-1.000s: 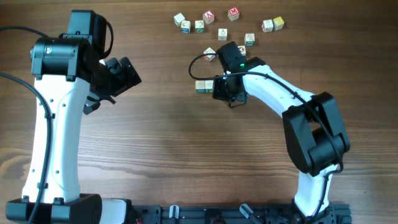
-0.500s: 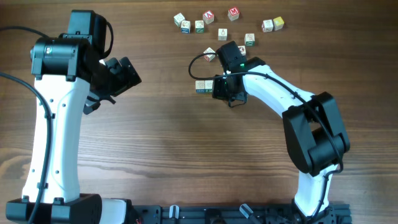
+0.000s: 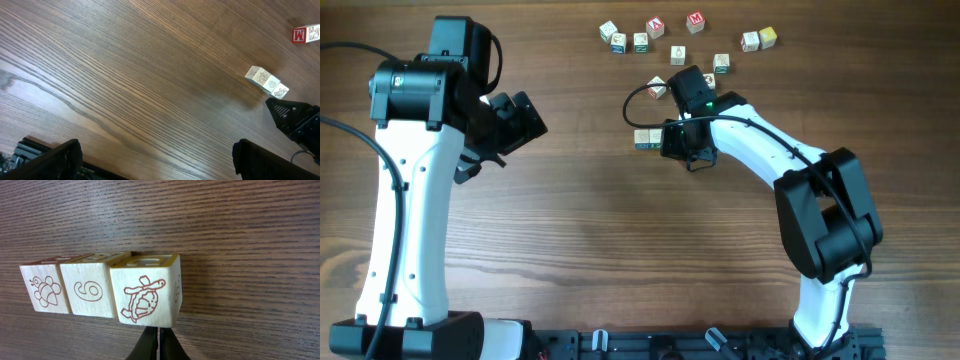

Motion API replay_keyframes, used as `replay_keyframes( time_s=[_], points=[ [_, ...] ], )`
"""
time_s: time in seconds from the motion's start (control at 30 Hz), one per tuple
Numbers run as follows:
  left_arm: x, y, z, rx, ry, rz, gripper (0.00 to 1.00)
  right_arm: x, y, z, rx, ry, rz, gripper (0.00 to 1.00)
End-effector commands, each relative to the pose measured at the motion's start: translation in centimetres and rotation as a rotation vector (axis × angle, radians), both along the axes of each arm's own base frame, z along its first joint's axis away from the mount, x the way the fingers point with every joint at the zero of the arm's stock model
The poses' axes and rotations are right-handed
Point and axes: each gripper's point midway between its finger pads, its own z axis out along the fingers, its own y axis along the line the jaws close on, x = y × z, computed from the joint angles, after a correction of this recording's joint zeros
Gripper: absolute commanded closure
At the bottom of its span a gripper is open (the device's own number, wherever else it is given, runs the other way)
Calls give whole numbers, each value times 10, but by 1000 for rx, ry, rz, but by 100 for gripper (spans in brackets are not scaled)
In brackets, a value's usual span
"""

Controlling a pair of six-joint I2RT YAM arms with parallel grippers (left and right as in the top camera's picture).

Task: Form a circle

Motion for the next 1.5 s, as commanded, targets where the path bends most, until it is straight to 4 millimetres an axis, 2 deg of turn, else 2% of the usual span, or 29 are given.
replay_keyframes(
  time_s=[0.0, 1.47],
  points=[
    [0, 2, 1, 8, -8, 8, 0, -4, -1, -9, -2, 22, 0, 95],
    [0, 2, 1, 8, -9, 8, 0, 2, -1, -8, 9, 6, -9, 95]
  ],
)
